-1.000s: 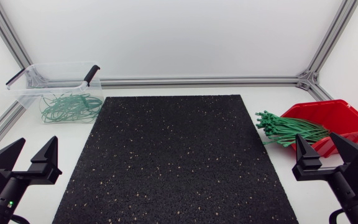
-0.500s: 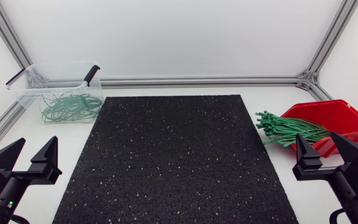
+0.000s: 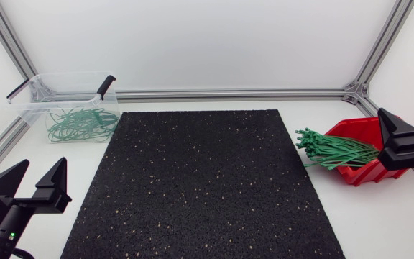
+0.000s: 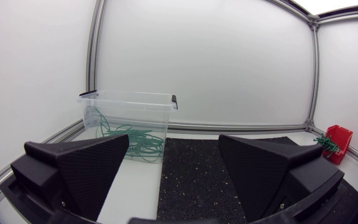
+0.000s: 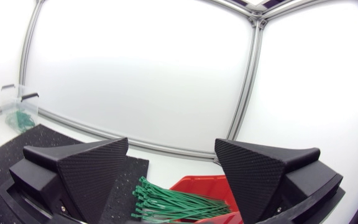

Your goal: Take a green cable tie from the red box, thread the tail through the head to close it, then place it in the transparent bin on the left.

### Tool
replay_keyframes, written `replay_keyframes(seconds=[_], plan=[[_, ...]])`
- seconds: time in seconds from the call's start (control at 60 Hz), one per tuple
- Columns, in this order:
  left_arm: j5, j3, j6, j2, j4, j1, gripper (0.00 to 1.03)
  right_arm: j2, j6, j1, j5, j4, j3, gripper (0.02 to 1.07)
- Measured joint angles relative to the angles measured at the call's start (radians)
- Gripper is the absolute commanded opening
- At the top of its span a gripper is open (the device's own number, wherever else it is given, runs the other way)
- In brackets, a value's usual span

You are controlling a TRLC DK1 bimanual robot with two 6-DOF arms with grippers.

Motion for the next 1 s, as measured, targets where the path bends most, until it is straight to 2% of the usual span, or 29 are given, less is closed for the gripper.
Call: replay_keyframes(seconds=[0.1, 0.2, 0.283, 0.467, 0.733, 0.817, 1.0], plan=[[0.0, 0.0, 0.0, 0.0, 0.0, 0.0, 1.0, 0.125, -0.176, -0.018, -0.005, -0.098, 0.092, 1.03], [0.0, 0.0, 0.0, 0.0, 0.0, 0.0, 1.0, 0.236, -0.325, -0.04, 0.033, -0.141, 0.163, 1.02], [0.0, 0.0, 0.0, 0.0, 0.0, 0.0, 1.0, 0.317, -0.4, -0.054, 0.035, -0.183, 0.216, 1.01], [0.0, 0.0, 0.0, 0.0, 0.0, 0.0, 1.0, 0.475, -0.499, -0.079, -0.04, -0.306, 0.306, 0.9], [0.0, 0.0, 0.0, 0.0, 0.0, 0.0, 1.0, 0.665, -0.701, -0.095, -0.054, -0.426, 0.418, 0.91], [0.0, 0.0, 0.0, 0.0, 0.0, 0.0, 1.0, 0.743, -0.774, -0.101, -0.071, -0.481, 0.463, 0.97], [0.0, 0.0, 0.0, 0.0, 0.0, 0.0, 1.0, 0.82, -0.966, -0.118, -0.078, -0.573, 0.514, 0.97]])
